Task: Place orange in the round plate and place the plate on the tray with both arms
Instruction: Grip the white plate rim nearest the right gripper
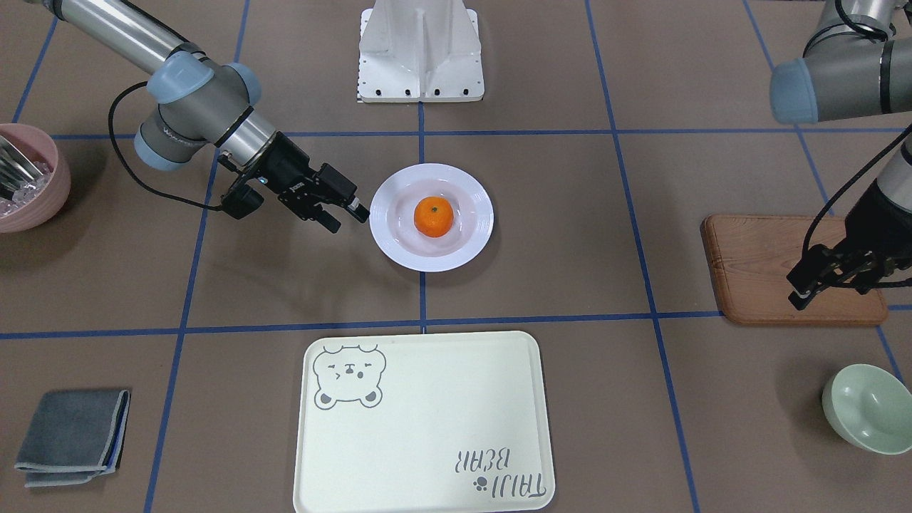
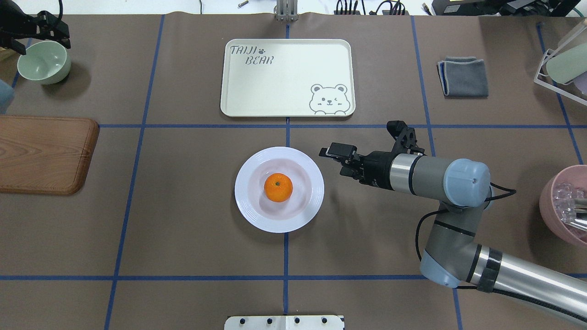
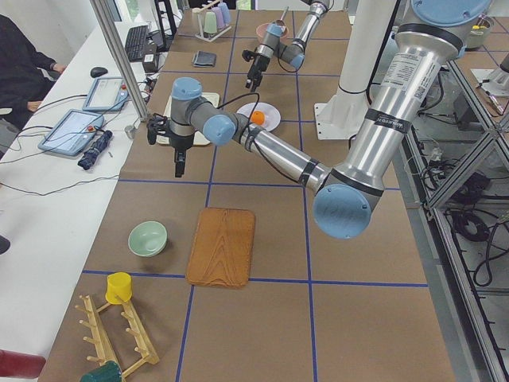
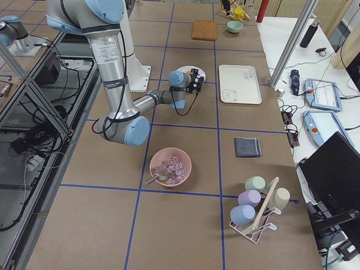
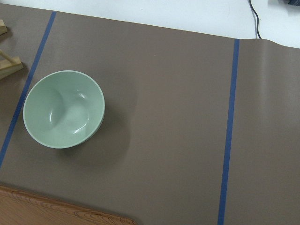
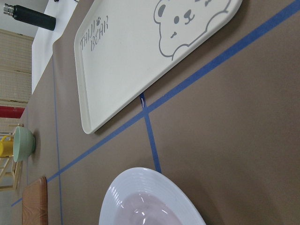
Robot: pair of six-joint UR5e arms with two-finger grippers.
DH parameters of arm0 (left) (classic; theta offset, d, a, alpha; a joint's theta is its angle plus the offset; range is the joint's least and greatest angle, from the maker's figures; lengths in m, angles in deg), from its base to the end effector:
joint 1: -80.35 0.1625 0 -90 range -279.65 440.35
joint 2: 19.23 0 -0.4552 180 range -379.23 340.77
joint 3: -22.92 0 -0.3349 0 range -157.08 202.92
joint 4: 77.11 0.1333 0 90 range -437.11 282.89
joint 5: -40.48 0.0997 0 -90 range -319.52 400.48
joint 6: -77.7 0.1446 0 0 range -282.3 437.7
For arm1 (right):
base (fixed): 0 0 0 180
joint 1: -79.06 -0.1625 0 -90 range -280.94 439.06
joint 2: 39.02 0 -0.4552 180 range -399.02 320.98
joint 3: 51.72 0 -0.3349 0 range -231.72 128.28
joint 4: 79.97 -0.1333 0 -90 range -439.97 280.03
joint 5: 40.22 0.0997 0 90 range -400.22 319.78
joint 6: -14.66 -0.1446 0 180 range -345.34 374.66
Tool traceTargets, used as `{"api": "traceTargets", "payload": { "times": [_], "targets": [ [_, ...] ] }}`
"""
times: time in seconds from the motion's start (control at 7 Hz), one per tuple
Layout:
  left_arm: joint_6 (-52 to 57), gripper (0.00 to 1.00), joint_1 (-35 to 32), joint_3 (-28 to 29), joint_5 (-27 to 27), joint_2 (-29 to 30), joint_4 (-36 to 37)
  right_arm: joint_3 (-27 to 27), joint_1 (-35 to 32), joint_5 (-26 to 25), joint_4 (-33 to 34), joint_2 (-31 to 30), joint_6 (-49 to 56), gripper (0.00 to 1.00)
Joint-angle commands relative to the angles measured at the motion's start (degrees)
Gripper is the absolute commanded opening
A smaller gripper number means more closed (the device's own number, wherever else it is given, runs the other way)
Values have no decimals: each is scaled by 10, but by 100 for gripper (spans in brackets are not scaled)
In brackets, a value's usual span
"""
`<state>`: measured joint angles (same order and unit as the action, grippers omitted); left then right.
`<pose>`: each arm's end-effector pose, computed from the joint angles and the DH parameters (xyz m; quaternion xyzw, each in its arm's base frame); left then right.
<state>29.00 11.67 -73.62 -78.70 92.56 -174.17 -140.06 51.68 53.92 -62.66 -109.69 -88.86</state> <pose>0.1662 -0.5987 0.4714 0.1032 0.3653 -0.1438 0.9139 -0.4882 -0.3912 0.3898 0.0603 -0.7068 0.2221 0.6690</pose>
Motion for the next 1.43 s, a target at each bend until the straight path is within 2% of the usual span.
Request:
{"api": "traceTargets", "payload": {
  "times": [0.0,0.14,0.71,1.29],
  "targets": [
    [0,98,0,2,0,0,0,4,35,-44,-4,4,-1,100],
    [0,98,0,3,0,0,2,15,49,-63,-4,11,-1,100],
    [0,98,0,10,0,-1,-1,23,55,-63,-2,9,-2,100],
    [0,98,0,10,0,0,0,47,59,-65,-3,35,-5,100]
  ]
}}
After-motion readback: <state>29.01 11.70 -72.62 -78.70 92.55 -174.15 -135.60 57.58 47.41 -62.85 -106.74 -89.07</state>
